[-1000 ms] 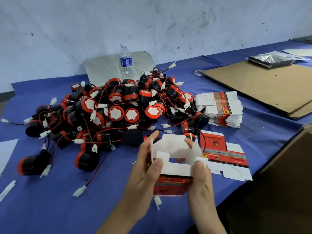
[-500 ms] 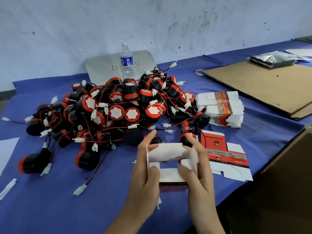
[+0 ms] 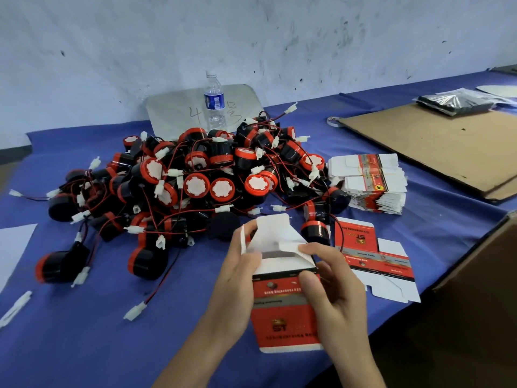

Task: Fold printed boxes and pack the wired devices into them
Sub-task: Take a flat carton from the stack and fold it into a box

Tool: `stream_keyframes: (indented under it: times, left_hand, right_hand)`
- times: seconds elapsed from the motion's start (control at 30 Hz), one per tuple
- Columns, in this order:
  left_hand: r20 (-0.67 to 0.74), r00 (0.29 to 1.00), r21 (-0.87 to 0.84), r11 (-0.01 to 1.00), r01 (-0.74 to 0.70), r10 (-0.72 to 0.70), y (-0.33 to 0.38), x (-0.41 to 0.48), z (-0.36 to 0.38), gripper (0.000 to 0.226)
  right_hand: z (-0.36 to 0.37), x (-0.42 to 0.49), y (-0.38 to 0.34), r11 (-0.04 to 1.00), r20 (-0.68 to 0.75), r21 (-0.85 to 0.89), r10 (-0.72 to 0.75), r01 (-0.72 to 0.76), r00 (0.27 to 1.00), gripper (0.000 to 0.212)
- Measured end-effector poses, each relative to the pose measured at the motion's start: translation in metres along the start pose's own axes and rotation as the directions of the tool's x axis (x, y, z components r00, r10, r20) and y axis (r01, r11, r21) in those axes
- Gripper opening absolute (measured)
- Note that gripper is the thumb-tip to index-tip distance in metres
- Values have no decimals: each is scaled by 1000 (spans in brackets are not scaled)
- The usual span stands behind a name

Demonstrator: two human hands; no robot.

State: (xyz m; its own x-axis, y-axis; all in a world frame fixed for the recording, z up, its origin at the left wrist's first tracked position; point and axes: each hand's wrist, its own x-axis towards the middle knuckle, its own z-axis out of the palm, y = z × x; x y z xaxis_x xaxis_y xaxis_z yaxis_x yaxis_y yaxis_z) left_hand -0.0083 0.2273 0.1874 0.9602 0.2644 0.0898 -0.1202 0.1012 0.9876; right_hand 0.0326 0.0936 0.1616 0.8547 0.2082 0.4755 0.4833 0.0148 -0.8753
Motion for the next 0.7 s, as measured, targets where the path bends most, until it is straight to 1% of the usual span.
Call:
stream_keyframes:
  times: [0.03,0.07,0.13,0.17,0.23,0.3,0.37,0.43,0.53,0.6,0.7]
  left_hand:
    - [2,1000,23,1000,0,0,0,-1,1,41]
    - [-5,1000,67,998,-14,15,0,-2,1,47]
    - [-24,995,175,980,-96,102,-3,-5,3,65]
    - [-28,987,218,965,-149,159,-5,-7,4,68]
    - [-22,971,286,932,-222,238,-11,-11,4,58]
    - [-34,964,319,916,-241,266,-15,-13,3,47]
    - [-67,957,302,920,-249,281,-18,-14,2,38]
    - [-72,956,282,925,-255,286,-16,-12,1,29]
    - [-6,945,304,901,-309,326,-12,-9,-4,30]
    - [42,935,346,872,-345,353,-10,-6,-9,31]
    - [78,966,326,909,-259,247,-5,-5,-13,40]
  right_hand:
    - [-1,1,0,1000,6,9,23,-23,1000,17]
    - [-1,1,0,998,9,28,53,-54,999,15]
    - [-2,1,-2,992,-12,73,106,-105,994,15]
    - [-3,1,-2,988,-27,94,126,-123,992,15]
    - [-3,0,-4,982,-33,115,153,-148,988,18]
    - [-2,-1,-3,981,-6,105,164,-163,986,26]
    - [-2,-2,-2,978,8,98,182,-182,983,31]
    - [-2,-1,-1,975,20,107,194,-195,981,25]
    - [-1,-4,1,962,75,181,193,-204,978,23]
    - [-1,-8,2,966,99,186,162,-178,982,25]
    - [-4,-9,0,973,130,181,122,-145,984,40]
